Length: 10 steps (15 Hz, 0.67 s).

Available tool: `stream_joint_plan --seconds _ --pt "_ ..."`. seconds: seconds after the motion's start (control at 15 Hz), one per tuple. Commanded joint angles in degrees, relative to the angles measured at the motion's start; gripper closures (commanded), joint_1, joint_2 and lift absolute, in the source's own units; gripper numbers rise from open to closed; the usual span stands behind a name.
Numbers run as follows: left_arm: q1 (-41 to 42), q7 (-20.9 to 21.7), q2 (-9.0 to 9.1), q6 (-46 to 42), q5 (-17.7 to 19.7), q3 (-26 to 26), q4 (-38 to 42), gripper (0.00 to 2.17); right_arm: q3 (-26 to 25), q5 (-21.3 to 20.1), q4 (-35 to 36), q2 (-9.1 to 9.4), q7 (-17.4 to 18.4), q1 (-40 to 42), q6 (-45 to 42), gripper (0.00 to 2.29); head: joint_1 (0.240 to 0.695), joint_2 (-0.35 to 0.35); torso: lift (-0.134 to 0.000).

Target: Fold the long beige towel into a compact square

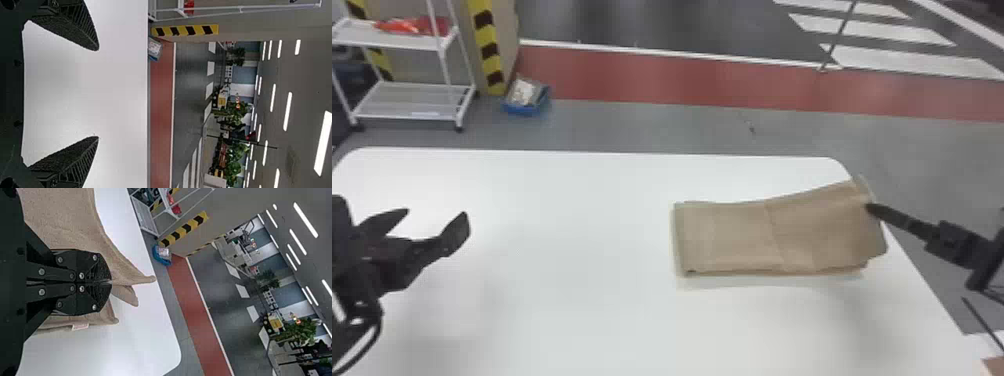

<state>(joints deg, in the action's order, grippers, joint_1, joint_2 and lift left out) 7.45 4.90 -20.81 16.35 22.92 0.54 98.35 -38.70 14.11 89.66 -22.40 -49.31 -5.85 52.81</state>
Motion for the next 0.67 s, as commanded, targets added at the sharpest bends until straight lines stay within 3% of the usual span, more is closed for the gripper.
stream_joint_plan --seconds 0.0,0.07,0.13,0.2,0.6 --pt "0.1 -0.1 0.15 0.0 -0.4 0.1 -0.2 0.08 2.2 -1.9 -6.3 -1.07 0.2 -0.7 -5.0 1.22 0.695 -0.218 -0.124" --pt "0.0 -0.1 0.24 0.1 -0.7 0.1 -0.2 0.08 3.1 -3.6 -7.6 -0.8 0.5 -1.4 -5.4 0.98 0.695 -0.235 -0.124" --pt "0.0 -0.1 0.33 0.1 -0.7 0.2 -0.1 0.08 3.5 -5.1 -8.0 -0.19 1.7 -1.6 -7.1 0.37 0.695 -0.236 -0.124" --pt "0.0 -0.1 0.33 0.1 -0.7 0.2 -0.1 0.08 3.8 -5.5 -8.0 0.52 2.7 -1.6 -10.0 0.0 0.695 -0.237 -0.124" --pt "0.8 -0.8 0.42 0.8 -0.2 2.3 2.5 0.08 -1.7 -3.6 -4.3 0.69 2.8 2.2 -10.3 0.04 0.695 -0.253 -0.124"
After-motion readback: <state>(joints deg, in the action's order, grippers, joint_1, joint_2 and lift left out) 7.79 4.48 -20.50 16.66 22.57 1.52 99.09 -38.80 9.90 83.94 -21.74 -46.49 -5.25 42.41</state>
